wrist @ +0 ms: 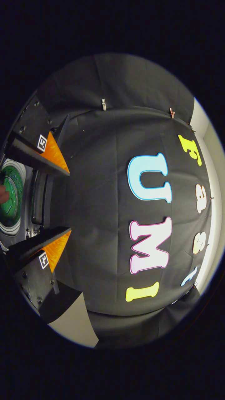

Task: Put the clothes into the washing machine and then close the washing machine lid.

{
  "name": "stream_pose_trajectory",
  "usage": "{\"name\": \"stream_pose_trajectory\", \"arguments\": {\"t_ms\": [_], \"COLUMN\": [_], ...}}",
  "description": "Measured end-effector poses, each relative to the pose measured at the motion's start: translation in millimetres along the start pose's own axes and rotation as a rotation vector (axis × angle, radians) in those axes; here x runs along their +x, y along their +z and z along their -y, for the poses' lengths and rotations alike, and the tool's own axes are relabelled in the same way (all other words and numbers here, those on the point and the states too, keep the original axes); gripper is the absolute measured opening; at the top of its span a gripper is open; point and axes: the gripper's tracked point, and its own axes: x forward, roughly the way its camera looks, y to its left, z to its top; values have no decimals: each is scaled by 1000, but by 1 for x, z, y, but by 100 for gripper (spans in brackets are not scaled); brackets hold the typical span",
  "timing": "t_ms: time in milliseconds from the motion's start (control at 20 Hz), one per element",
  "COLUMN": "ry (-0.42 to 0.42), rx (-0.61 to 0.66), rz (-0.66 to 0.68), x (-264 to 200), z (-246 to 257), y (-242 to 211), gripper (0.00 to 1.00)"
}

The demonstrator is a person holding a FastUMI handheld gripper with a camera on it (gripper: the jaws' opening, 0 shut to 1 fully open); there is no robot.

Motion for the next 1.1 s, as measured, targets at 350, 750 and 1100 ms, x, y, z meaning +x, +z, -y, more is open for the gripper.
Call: {"name": "stream_pose_trajectory", "arguments": {"t_ms": [350,750,1100], "ry": [10,-37,-33], "rx": [11,-22,36], "rz": [12,-53,-1], "x": [-28,-74,-122], "z": [-5,3,15], "y": [-16,-66,-52], "gripper": [99,100,99]}}
